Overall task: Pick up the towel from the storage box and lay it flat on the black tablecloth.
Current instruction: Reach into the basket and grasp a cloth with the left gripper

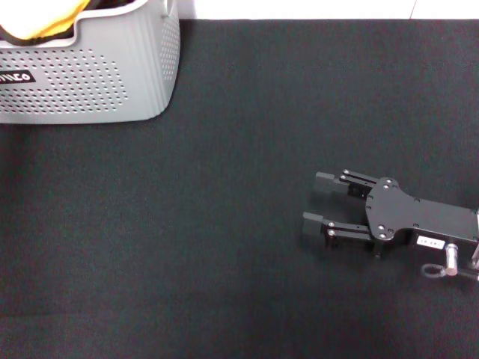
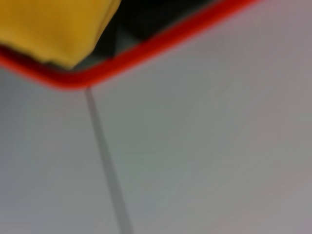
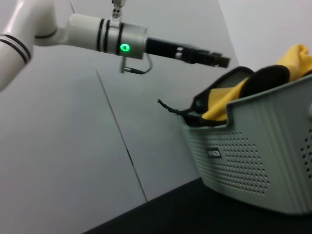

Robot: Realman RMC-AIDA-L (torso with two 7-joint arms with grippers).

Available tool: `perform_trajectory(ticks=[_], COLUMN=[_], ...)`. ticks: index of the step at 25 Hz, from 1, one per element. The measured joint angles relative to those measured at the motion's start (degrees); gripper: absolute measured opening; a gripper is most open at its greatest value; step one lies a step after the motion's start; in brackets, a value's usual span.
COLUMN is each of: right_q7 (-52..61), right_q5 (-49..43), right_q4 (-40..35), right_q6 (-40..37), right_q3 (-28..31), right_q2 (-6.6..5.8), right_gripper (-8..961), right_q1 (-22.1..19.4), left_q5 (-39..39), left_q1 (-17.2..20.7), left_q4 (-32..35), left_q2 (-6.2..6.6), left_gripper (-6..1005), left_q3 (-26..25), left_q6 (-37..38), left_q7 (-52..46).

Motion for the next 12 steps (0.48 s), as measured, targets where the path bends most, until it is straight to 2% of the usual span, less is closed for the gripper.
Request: perform_trajectory(ticks=[3, 6, 12], right_q7=[-0.06, -0.07, -0.40], right_q5=[-0.05, -0.45, -0.47], right_q4=[0.03, 0.25, 0.48], right_q6=[1.38, 2.85, 3.99], right_q3=[0.02, -0.03, -0.34], right_q2=[0.02, 0.02, 0.02], right_gripper=[789, 789, 788], right_q1=[0.55, 2.11, 2.95], left_q5=[3.83, 4.29, 4.10], left_q1=[0.43, 1.67, 3.70], left_q4=[0.37, 0.14, -0.18], left_q2=[0.11, 0.54, 0.64], left_gripper=[747, 742, 733], left_q3=[-0.05, -0.36, -0.40], left_q6=[2.42, 4.27, 4.68], left_q7=[-7.15, -12.26, -16.80])
